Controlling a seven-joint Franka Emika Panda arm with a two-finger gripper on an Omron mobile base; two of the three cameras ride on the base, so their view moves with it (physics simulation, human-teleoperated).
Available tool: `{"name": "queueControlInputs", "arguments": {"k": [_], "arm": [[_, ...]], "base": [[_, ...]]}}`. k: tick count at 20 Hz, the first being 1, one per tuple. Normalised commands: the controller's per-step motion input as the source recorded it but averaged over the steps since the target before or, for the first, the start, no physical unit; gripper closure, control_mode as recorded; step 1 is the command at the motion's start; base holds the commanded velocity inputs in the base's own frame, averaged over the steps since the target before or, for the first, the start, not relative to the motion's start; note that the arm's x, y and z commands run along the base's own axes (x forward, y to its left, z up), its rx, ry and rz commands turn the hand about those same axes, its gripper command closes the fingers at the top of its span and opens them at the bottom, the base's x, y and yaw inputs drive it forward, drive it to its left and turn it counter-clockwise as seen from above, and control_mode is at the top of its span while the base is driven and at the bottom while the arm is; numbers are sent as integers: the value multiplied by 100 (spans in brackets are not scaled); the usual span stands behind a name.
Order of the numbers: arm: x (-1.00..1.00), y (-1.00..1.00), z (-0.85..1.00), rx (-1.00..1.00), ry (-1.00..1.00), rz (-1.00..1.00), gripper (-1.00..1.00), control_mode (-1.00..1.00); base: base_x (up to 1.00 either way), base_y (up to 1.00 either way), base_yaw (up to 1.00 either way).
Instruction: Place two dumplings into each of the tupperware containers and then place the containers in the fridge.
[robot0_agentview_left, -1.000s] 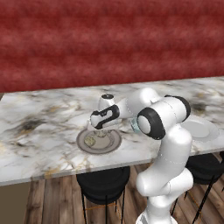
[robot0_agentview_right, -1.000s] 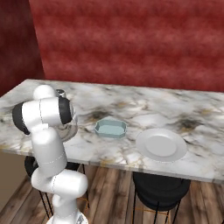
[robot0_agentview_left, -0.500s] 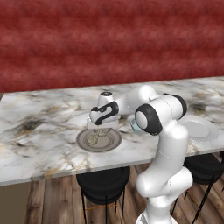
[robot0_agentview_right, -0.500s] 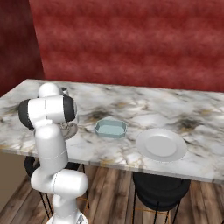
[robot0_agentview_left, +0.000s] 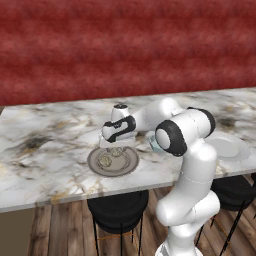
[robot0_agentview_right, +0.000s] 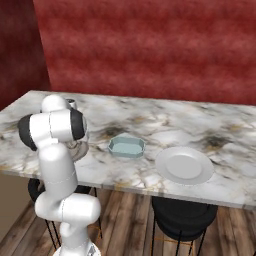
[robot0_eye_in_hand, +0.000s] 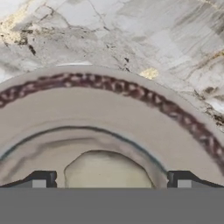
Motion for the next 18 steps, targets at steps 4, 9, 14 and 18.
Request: {"name": "queueControlInputs", "arguments": {"k": [4, 9, 14, 18], "arm": [[-10, 0, -4, 0, 0, 0, -100, -100], [-1, 0, -1, 0, 3, 0, -100, -100], [-9, 0, -1, 0, 5, 0, -100, -100], [-14, 0, -2, 0, 1, 0, -100, -100]], "base": [[0, 0, 0], [0, 0, 0], [0, 0, 0], [0, 0, 0]]}}
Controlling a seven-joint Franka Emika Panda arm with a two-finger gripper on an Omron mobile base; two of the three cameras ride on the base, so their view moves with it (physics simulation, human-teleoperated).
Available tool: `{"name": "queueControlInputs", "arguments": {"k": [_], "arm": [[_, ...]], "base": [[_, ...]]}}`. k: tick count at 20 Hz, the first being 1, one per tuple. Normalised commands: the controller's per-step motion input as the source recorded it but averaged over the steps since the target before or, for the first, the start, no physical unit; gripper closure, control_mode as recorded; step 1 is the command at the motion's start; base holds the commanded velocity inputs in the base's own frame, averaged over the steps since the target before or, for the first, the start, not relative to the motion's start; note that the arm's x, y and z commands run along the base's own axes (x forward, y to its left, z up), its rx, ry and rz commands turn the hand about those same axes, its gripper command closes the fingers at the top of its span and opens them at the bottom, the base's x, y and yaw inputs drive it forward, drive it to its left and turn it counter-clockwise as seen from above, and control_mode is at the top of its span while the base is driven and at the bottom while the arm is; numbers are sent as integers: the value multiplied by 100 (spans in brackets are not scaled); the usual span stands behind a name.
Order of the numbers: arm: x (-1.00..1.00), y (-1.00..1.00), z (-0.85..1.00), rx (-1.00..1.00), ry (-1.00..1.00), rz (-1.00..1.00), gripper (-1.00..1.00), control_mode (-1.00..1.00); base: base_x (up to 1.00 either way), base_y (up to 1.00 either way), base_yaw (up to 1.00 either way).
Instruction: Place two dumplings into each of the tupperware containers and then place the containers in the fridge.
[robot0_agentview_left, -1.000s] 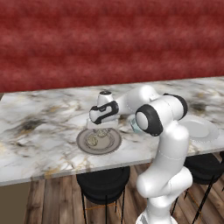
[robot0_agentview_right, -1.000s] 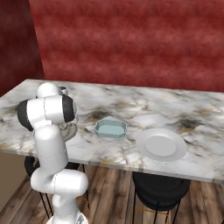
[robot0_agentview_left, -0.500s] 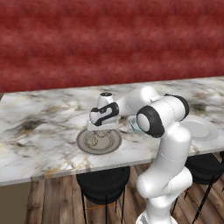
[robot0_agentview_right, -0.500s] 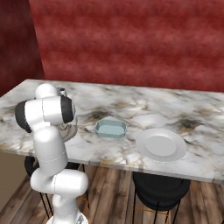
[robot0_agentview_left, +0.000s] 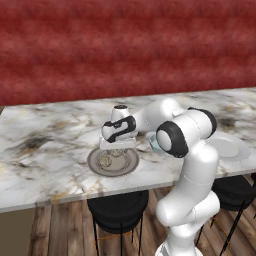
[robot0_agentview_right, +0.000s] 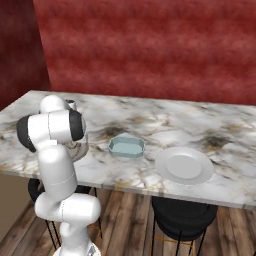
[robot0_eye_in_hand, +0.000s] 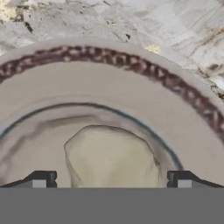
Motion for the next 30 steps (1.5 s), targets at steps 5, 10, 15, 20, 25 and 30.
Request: {"name": "queueControlInputs", "arguments": {"k": [5, 10, 15, 20, 25, 30], "arm": [[-7, 0, -2, 0, 0, 0, -100, -100], [-1, 0, -16, 0, 0, 0, -100, -100], [0, 0, -11, 0, 0, 0, 100, -100], [0, 0, 0, 0, 1, 0, 100, -100], [-7, -13, 24, 0, -2, 2, 100, -100], [0, -64, 63, 0, 1, 1, 100, -100]], "base": [[0, 0, 0], [0, 0, 0], [0, 0, 0], [0, 0, 0], [0, 0, 0], [0, 0, 0]]}}
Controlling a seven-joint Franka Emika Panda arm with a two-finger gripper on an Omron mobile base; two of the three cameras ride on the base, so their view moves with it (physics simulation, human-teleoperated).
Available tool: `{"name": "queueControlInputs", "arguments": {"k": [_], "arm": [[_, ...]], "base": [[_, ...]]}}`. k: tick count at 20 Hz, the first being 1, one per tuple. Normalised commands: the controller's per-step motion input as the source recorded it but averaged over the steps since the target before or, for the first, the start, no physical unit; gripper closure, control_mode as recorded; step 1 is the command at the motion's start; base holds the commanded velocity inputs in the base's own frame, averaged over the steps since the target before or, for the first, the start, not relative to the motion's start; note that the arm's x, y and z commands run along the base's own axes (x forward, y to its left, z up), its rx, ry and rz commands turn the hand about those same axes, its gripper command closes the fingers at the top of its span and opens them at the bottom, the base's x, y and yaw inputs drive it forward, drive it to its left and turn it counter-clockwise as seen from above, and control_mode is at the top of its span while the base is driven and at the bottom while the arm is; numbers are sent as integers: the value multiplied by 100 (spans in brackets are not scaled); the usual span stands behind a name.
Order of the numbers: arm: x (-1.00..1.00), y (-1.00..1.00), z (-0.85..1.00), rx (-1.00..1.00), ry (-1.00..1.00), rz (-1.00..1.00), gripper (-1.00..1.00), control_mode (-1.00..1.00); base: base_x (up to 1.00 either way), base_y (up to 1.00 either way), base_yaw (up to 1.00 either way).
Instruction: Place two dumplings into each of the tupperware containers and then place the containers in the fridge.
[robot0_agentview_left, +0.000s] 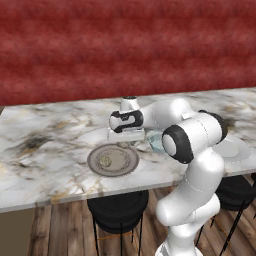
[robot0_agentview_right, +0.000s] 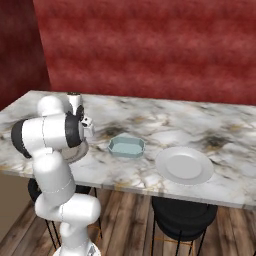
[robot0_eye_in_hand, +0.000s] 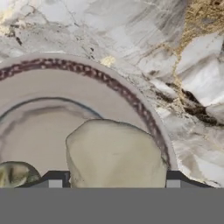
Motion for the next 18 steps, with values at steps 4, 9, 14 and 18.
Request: {"name": "queueControlInputs", "arguments": {"k": [4, 9, 14, 18], "arm": [[0, -94, 34, 0, 6, 0, 100, -100], [0, -99, 6, 0, 11, 0, 100, -100], [1, -89, 6, 0, 12, 1, 100, -100], [17, -47, -14, 0, 4, 3, 100, -100]], "base": [[0, 0, 0], [0, 0, 0], [0, 0, 0], [0, 0, 0]]}}
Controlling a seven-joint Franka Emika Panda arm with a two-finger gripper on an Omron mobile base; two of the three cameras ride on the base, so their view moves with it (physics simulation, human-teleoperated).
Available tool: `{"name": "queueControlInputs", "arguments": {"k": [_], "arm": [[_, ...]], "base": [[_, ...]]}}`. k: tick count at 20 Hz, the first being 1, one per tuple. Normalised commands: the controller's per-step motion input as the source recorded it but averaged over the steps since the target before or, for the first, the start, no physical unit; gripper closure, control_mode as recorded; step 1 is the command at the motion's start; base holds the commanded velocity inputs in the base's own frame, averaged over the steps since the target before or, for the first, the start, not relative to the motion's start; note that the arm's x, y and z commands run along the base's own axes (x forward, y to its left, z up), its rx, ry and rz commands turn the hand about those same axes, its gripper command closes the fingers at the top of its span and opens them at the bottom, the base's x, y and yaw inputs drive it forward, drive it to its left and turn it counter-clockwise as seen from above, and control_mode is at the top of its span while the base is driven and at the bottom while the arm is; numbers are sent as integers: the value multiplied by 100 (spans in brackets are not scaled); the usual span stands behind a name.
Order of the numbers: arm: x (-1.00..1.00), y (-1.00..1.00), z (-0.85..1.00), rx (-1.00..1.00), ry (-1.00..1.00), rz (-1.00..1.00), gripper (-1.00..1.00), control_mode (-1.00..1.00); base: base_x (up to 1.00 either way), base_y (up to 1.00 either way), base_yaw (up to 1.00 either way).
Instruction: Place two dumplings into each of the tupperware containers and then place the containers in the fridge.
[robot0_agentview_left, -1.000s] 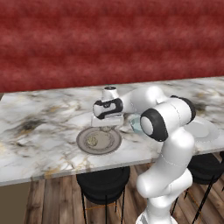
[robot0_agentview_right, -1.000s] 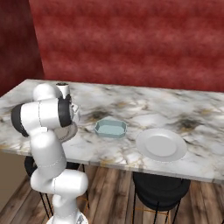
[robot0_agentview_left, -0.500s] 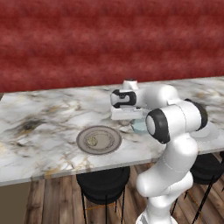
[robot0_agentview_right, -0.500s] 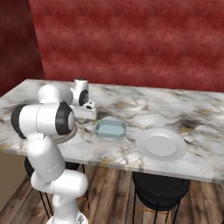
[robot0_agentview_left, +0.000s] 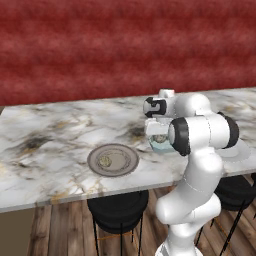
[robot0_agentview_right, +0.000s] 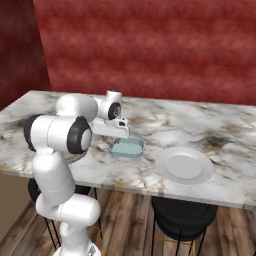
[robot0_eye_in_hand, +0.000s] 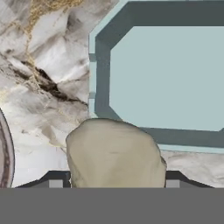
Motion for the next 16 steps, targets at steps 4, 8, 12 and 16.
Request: {"name": "queueControlInputs", "arguments": {"k": [4, 8, 12, 16], "arm": [[37, -27, -36, 0, 0, 3, 100, -100], [46, -23, -31, 0, 0, 3, 100, -100], [34, -22, -21, 0, 3, 3, 100, -100], [2, -2, -29, 0, 5, 1, -100, -100]], "base": [[0, 0, 0], [0, 0, 0], [0, 0, 0], [0, 0, 0]]}}
